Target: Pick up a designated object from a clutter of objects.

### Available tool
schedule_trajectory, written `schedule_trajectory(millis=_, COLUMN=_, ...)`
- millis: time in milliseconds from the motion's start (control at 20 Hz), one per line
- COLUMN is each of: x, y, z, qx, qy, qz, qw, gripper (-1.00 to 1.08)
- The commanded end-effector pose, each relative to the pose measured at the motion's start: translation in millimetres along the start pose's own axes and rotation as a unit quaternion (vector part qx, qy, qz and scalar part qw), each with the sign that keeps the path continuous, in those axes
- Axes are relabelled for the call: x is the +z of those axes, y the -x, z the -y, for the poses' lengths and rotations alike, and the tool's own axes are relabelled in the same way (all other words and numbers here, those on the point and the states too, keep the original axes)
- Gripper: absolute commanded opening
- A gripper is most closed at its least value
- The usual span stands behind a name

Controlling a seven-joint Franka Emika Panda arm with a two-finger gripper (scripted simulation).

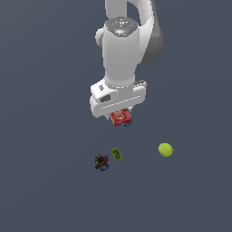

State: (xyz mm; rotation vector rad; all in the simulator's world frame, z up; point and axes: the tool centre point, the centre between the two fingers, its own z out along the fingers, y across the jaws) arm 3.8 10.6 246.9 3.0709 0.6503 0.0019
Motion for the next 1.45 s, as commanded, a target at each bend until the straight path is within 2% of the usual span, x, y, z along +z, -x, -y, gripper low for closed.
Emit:
schedule_trajectory(millis=0, x=-28, y=-2, z=15, qx=0.000, qy=0.000, qz=0.001, qw=1.0000, gripper=-1.00)
schedule_trajectory(millis=450, x=-121, y=-12, z=62, qx=0.000, qy=0.000, qz=0.001, qw=1.0000, gripper=-1.00)
schedule_trajectory(millis=750, x=-166, y=-19, z=85, qx=0.000, qy=-0.001, qz=0.001, qw=1.0000, gripper=-1.00)
schedule_trajectory(millis=1050, x=-193, y=-24, z=98, qx=0.000, qy=-0.001, qz=0.000, qw=1.0000, gripper=-1.00)
schedule_trajectory(millis=1400, x=-202, y=-27, z=102, qx=0.001, qy=-0.001, qz=0.000, qw=1.0000, gripper=-1.00)
